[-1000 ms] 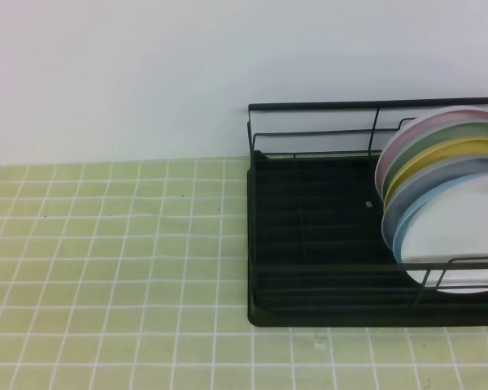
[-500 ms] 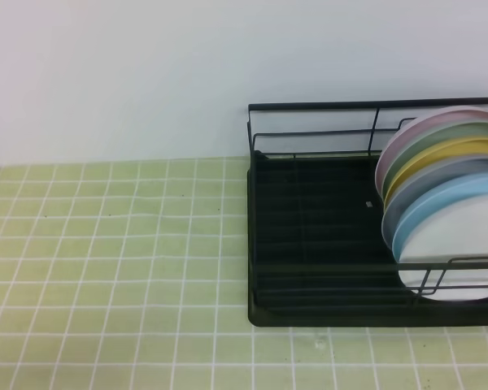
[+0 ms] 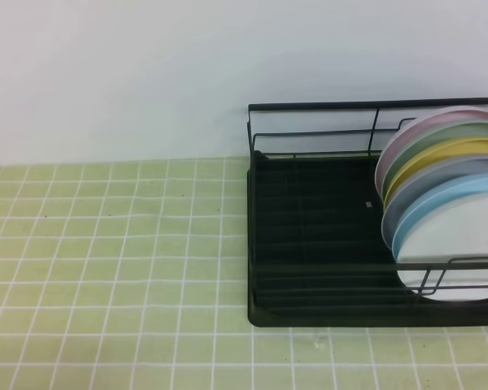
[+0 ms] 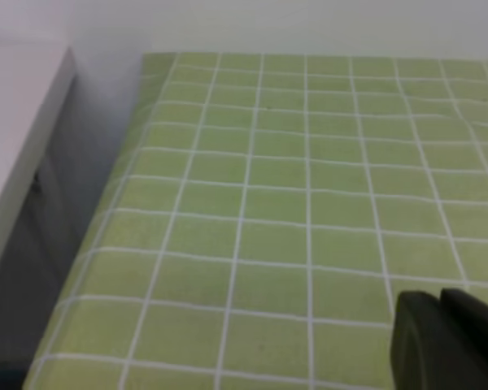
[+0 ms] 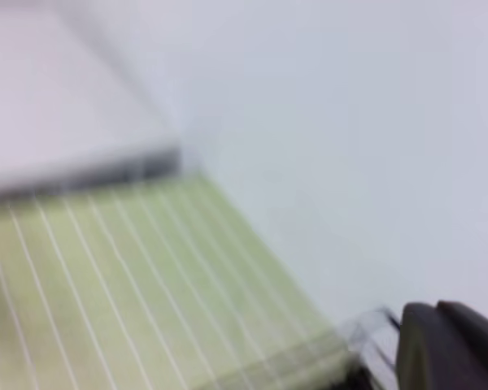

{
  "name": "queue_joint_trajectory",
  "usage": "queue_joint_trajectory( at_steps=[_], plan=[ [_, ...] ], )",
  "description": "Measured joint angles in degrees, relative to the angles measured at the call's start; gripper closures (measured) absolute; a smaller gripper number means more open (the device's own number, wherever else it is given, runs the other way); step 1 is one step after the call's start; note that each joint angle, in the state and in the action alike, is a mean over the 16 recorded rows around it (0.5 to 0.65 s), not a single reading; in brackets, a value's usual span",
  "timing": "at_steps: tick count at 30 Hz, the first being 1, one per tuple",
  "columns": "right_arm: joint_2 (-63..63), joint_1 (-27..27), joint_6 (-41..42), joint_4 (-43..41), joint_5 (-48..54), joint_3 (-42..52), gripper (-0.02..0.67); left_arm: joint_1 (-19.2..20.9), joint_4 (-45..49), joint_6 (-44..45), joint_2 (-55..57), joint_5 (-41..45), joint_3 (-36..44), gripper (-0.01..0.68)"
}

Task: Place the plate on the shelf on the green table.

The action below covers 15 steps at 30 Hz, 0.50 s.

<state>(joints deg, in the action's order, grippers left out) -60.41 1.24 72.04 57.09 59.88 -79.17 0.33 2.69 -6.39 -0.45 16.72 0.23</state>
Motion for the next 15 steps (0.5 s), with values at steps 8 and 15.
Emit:
queue_joint_trajectory(
  at_steps=[8,15],
  plan=[
    [5.8,0.0,12.1,2.8,-3.1,0.1,0.652,3.3,-2.0,0.8,0.0,1.6,0.0,0.673],
    [11.4,-1.0,10.9,-10.3,-9.7,3.2,0.652,3.8,-2.0,1.0,0.0,1.4,0.1,0.673]
  ],
)
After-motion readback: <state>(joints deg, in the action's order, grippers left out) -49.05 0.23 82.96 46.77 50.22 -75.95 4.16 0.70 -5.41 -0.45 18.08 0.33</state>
